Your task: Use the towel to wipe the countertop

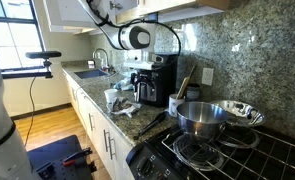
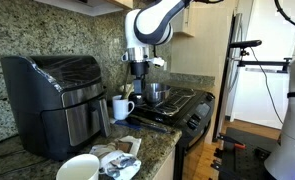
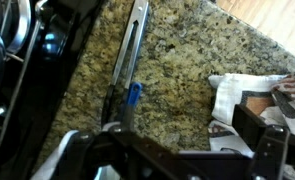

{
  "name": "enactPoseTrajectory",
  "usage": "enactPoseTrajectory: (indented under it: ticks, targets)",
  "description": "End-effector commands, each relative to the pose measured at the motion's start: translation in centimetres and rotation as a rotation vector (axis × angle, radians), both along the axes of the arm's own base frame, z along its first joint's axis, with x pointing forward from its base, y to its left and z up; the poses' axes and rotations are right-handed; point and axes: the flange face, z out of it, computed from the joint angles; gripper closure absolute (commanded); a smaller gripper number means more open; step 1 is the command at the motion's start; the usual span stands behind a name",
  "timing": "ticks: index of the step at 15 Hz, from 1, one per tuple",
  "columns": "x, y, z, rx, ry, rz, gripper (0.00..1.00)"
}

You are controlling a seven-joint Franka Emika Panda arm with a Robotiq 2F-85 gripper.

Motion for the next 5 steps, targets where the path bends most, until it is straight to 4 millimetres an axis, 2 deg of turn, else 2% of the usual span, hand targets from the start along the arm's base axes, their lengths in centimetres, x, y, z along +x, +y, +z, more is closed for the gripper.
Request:
enactPoseTrajectory:
  ticks: [1, 5]
  targets:
    - [-0.53, -0.56, 0.34, -0.03, 0.026, -0.066, 0.0]
    - [-0.68, -0.46, 0.17, -0.033, 0.038, -0.097, 0.0]
